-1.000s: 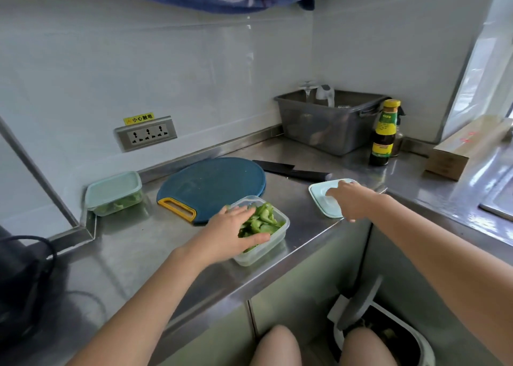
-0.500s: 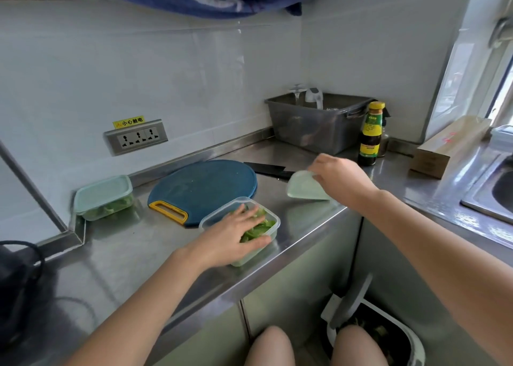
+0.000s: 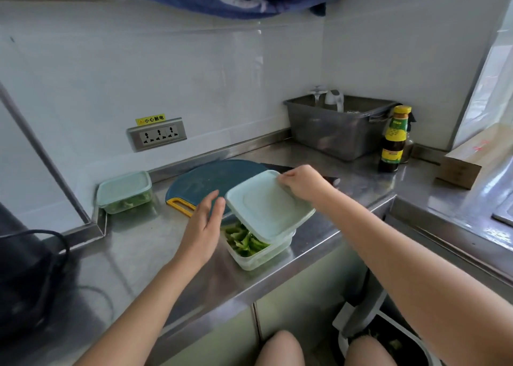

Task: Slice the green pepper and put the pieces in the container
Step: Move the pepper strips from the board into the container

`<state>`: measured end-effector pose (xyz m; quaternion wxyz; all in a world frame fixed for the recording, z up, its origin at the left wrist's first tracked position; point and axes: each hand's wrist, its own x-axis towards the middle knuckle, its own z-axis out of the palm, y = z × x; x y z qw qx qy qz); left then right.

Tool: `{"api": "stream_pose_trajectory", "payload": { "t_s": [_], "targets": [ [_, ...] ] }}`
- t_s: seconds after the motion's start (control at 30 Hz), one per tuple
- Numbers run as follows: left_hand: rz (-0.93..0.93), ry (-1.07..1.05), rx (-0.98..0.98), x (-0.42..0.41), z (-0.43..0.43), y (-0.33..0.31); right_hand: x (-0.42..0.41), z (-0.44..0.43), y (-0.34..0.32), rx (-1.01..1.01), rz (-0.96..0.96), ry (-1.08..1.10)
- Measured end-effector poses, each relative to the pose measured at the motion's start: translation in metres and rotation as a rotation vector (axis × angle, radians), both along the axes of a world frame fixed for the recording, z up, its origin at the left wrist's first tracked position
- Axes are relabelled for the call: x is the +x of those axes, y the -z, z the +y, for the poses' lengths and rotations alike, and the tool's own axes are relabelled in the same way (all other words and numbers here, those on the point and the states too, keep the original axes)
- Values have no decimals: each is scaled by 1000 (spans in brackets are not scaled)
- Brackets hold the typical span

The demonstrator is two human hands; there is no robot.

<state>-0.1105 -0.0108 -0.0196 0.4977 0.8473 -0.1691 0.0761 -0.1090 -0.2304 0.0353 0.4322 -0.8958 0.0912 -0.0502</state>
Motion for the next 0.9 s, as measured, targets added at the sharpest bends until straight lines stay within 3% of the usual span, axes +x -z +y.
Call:
{"api": "stream_pose_trajectory", "payload": {
  "t_s": [0.17, 0.43, 0.77, 0.9],
  "targets": [
    [177, 25, 42, 2, 4, 8, 7, 32, 29, -148, 25, 57],
    [160, -28, 171, 7, 0, 23, 7, 40, 50, -279, -80, 61],
    [200, 34, 226, 24, -1, 22, 9, 38, 65, -259, -7, 79],
    [136, 78, 442, 27, -6, 15, 15, 42, 68, -227, 33, 50]
  ]
}}
